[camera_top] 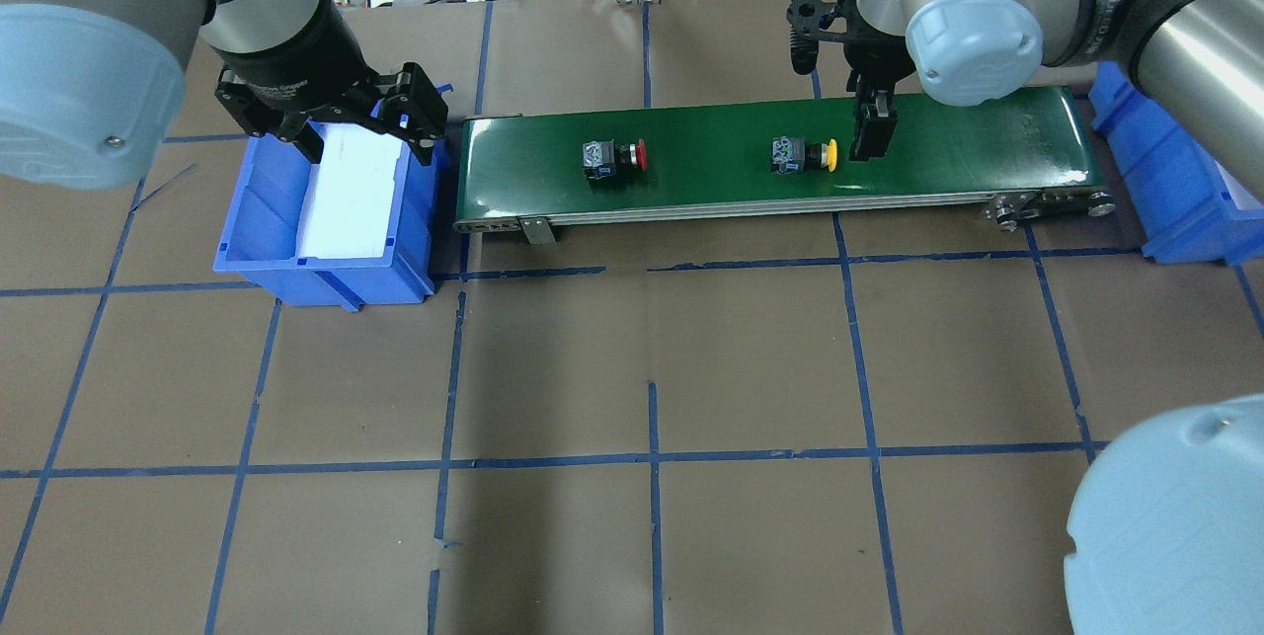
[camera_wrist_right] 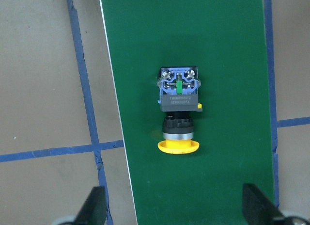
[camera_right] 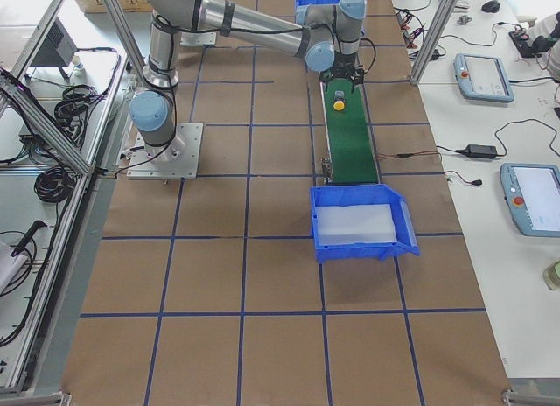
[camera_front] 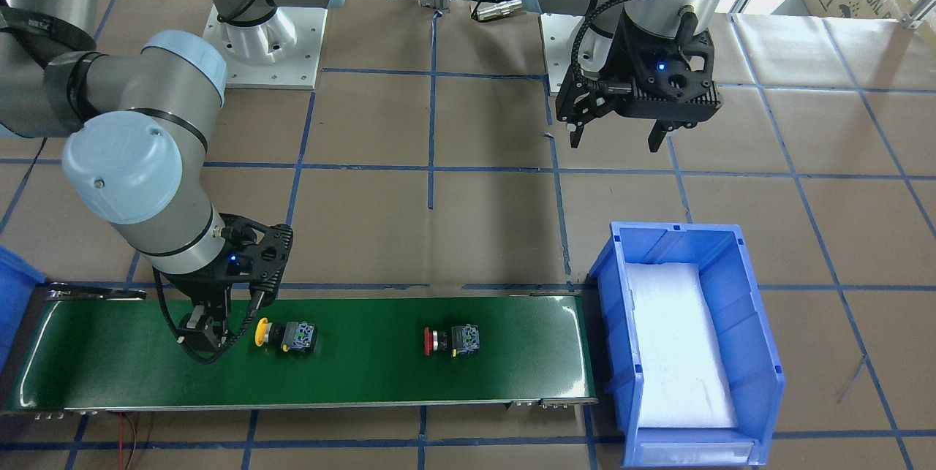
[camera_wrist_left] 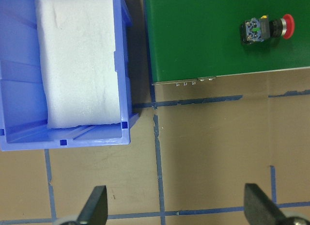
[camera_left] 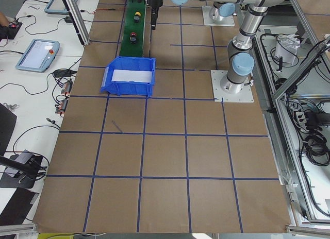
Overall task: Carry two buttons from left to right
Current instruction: 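Move the right gripper down over the yellow button on the belt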
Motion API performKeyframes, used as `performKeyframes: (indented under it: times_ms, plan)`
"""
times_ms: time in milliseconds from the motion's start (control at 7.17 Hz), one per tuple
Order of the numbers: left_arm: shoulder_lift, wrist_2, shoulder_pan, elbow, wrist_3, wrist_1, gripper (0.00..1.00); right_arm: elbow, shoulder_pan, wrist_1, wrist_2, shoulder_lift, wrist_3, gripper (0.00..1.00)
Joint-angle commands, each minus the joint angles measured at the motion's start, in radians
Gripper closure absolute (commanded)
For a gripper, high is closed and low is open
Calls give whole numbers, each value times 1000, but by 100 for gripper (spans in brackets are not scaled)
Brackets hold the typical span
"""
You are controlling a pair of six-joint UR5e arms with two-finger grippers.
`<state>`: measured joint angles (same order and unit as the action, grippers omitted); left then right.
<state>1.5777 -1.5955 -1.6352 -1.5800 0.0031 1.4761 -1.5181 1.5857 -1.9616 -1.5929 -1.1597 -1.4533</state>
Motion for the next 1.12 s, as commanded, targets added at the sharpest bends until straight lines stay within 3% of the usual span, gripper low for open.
performKeyframes:
  times_ms: [0, 139, 976]
  plan:
    - [-1, 0, 0, 0, 0, 1, 0, 1, 2, -45, 1, 64, -33, 2]
    - [-1, -1, 0, 1, 3, 1, 0, 9, 2, -95, 2, 80, -24, 3]
    - [-1, 0, -2, 2, 5, 0, 0, 1, 4, -103, 22, 117, -41, 6]
